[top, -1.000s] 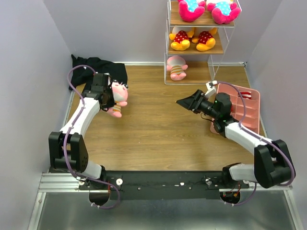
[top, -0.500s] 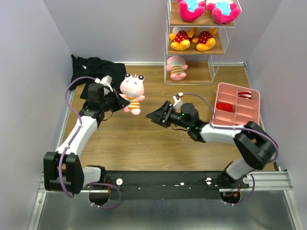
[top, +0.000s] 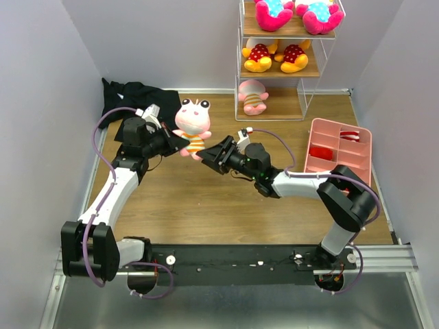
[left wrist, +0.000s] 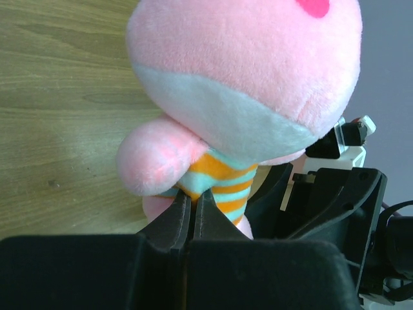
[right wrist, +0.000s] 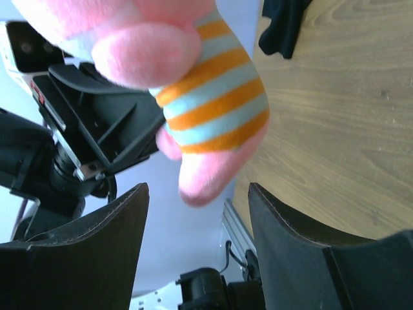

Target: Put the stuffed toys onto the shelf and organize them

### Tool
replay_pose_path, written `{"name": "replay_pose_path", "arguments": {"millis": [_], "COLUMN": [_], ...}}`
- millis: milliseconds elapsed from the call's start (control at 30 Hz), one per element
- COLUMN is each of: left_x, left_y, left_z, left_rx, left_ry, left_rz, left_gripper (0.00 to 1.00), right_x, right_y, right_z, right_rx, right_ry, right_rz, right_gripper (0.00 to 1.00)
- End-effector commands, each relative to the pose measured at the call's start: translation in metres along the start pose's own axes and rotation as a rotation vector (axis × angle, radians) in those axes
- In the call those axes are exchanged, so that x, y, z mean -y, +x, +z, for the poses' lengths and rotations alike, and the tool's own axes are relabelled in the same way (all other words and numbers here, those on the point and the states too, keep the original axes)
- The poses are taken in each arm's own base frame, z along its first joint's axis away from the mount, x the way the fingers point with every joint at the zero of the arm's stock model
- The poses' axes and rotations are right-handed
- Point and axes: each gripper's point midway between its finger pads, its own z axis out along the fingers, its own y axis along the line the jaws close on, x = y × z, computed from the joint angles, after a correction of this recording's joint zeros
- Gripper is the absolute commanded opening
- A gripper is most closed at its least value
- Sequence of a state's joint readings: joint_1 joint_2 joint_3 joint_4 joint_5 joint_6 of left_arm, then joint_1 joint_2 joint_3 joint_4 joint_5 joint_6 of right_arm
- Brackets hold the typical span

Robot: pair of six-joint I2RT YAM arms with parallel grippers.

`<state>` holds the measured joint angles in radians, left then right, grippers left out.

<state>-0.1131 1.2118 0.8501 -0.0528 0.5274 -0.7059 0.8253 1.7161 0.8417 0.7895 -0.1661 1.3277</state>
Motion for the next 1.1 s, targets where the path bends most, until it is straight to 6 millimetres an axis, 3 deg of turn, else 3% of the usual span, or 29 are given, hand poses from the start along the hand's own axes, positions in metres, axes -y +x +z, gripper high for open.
{"name": "replay_pose_path", "arguments": {"millis": [0,200,300,333,400,433,467,500,567,633,667,800,1000,1067], "left_x": [0.017,0.019,0.019,0.02,0.022,0.021,0.022,0.02,0.017,0.014,0.012,0.009,0.007,0.007], "left_y": [-0.002,-0.001,0.0,0.0,-0.002,-0.002,-0.003,-0.004,-0.004,-0.005,-0.008,-0.012,-0.014,-0.014], "left_z": [-0.006,-0.008,-0.007,-0.007,-0.007,-0.007,-0.007,-0.006,-0.007,-0.009,-0.01,-0.013,-0.016,-0.016], "left_rx": [0.006,0.005,-0.005,-0.007,0.004,0.004,0.006,0.007,0.011,0.017,0.034,0.05,0.058,0.059], "left_ry": [0.078,0.086,0.091,0.092,0.105,0.101,0.099,0.09,0.063,0.042,0.025,-0.014,-0.034,-0.037], "left_rz": [0.009,0.006,0.003,0.001,0.006,0.004,0.007,0.007,0.005,0.004,0.008,0.02,0.026,0.027], "left_gripper": [0.0,0.0,0.0,0.0,0.0,0.07,0.36,0.5,0.7,0.76,0.85,0.98,0.99,0.99], "right_x": [-0.012,-0.002,-0.005,-0.004,-0.006,-0.009,-0.002,0.0,0.003,0.01,0.011,0.049,0.092,0.095], "right_y": [-0.02,-0.02,-0.02,-0.018,-0.021,-0.024,-0.026,-0.029,-0.04,-0.055,-0.058,-0.072,-0.101,-0.118], "right_z": [0.013,0.024,0.026,0.025,0.022,0.018,0.013,0.009,-0.003,-0.011,-0.017,-0.042,-0.084,-0.099], "right_rx": [0.092,0.098,0.091,0.089,0.105,0.118,0.138,0.15,0.172,0.193,0.186,0.186,0.236,0.274], "right_ry": [0.013,0.005,-0.018,-0.018,-0.031,-0.037,-0.018,-0.01,0.003,0.022,0.02,0.103,0.228,0.252], "right_rz": [-0.012,-0.023,-0.026,-0.028,-0.032,-0.036,-0.038,-0.054,-0.064,-0.07,-0.069,-0.089,-0.155,-0.18], "right_gripper": [0.7,0.64,0.4,0.24,0.07,0.01,0.01,0.01,0.01,0.01,0.01,0.01,0.01,0.01]}}
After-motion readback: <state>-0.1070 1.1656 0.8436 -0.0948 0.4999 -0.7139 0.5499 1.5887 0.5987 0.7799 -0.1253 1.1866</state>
